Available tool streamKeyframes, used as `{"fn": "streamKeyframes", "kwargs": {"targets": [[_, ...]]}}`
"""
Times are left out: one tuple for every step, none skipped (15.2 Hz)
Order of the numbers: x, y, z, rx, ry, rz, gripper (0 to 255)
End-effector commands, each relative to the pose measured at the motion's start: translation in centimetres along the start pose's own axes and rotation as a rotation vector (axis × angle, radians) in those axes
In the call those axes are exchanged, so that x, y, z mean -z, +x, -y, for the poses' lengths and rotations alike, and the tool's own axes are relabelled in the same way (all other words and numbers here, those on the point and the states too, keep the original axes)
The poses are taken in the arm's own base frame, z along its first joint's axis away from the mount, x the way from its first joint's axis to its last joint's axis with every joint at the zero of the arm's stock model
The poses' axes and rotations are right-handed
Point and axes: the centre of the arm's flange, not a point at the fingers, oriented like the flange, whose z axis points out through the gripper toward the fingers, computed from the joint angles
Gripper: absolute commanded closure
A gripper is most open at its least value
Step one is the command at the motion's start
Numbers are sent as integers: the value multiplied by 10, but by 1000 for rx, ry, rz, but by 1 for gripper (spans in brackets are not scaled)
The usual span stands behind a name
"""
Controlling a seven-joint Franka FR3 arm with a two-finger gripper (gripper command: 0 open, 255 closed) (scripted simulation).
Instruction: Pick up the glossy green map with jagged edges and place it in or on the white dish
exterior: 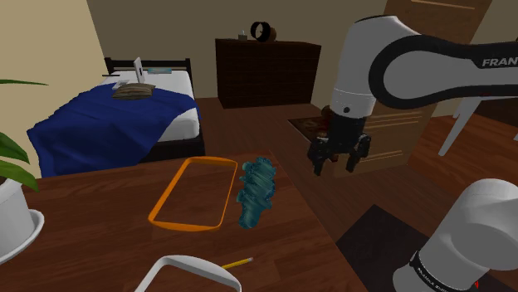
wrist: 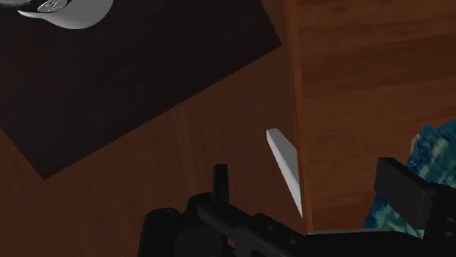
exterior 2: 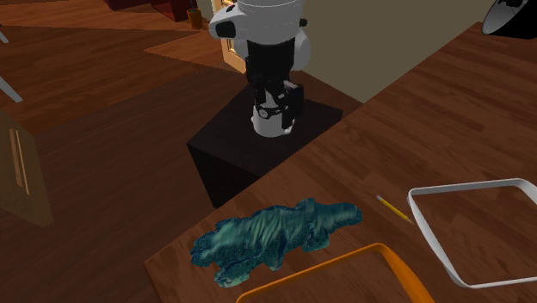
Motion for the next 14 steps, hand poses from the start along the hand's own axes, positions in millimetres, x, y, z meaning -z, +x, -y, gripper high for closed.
{"fn": "streamKeyframes", "kwargs": {"targets": [[-11,-5,20,-51,19,-5,0],[-16,-7,31,-75,27,-7,0],[-21,-8,42,-98,36,-10,0],[-26,-9,53,-121,44,-12,0],[-31,-10,64,-144,53,-15,0],[-36,-11,75,-168,61,-17,0],[-40,-11,86,-191,70,-20,0],[-45,-11,98,-214,78,-22,0],[-49,-11,109,-237,86,-25,0],[-53,-10,120,-261,95,-27,0],[-58,-9,132,-284,103,-30,0],[-62,-8,143,-307,112,-32,0],[-66,-7,154,-330,120,-35,0],[-70,-5,166,-354,129,-37,0]]}}
